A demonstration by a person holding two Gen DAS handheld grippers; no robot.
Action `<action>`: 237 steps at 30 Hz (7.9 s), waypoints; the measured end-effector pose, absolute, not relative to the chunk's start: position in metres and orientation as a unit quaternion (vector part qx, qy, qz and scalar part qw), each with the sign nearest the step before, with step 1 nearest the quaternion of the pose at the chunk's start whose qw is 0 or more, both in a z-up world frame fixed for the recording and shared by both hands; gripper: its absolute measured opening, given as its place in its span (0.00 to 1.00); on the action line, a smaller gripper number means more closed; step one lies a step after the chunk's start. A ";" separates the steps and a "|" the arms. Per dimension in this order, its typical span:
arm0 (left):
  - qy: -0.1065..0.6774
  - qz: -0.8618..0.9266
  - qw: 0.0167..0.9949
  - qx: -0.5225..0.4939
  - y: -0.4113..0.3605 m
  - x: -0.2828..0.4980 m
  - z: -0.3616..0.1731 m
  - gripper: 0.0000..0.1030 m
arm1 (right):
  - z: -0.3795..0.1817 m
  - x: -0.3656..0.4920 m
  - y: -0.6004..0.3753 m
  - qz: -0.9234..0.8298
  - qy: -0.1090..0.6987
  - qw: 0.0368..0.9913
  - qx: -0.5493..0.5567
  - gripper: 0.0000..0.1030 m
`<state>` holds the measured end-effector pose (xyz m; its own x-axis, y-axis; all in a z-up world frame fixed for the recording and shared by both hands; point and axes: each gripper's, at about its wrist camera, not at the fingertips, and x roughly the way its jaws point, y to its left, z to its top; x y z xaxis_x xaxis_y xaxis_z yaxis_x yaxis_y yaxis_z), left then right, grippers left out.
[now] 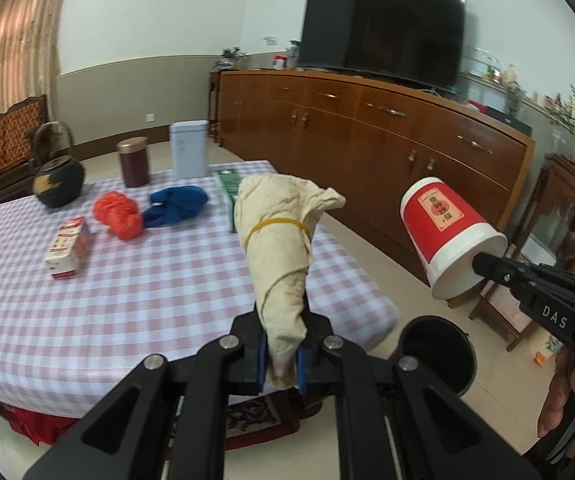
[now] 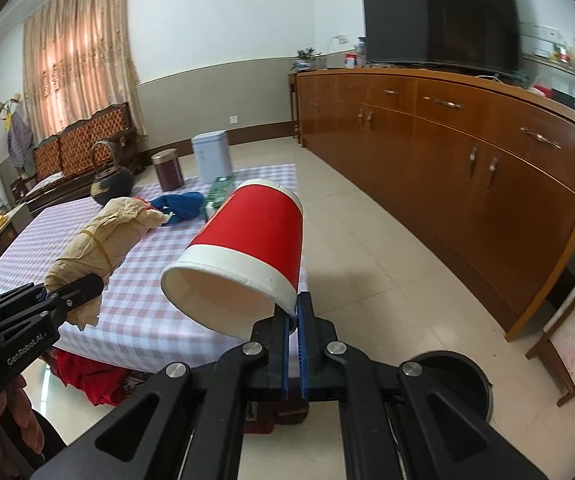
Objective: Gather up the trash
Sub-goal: 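Carry the bundle and red cup over the black bucket and open both tools, then move both tools back from the bucket to the table, then grasp the white milk carton with the left tool while the right tool grasps the blue cloth, then carry the milk carton and blue cloth over the black bucket and open both tools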
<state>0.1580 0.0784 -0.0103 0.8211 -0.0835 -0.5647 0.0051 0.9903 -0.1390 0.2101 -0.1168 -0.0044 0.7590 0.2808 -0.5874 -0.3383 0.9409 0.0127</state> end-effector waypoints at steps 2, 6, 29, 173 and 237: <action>0.299 -0.037 0.952 -0.061 0.066 0.160 -0.009 0.11 | -0.004 0.208 -0.127 0.155 0.306 0.938 -0.045 0.04; 0.302 -0.062 0.950 -0.050 0.041 0.165 -0.009 0.11 | -0.004 0.202 -0.152 0.133 0.308 0.941 -0.039 0.04; 0.375 -0.214 0.902 0.022 -0.117 0.204 -0.072 0.11 | -0.071 0.189 -0.314 -0.009 0.378 0.926 0.014 0.04; 0.361 0.179 0.907 -0.120 0.338 0.281 -0.074 0.50 | -0.086 0.442 0.192 0.304 0.383 0.856 -0.165 0.22; 0.298 -0.031 0.954 -0.023 0.067 0.185 0.012 0.50 | 0.025 0.223 -0.129 0.151 0.281 0.946 -0.047 0.22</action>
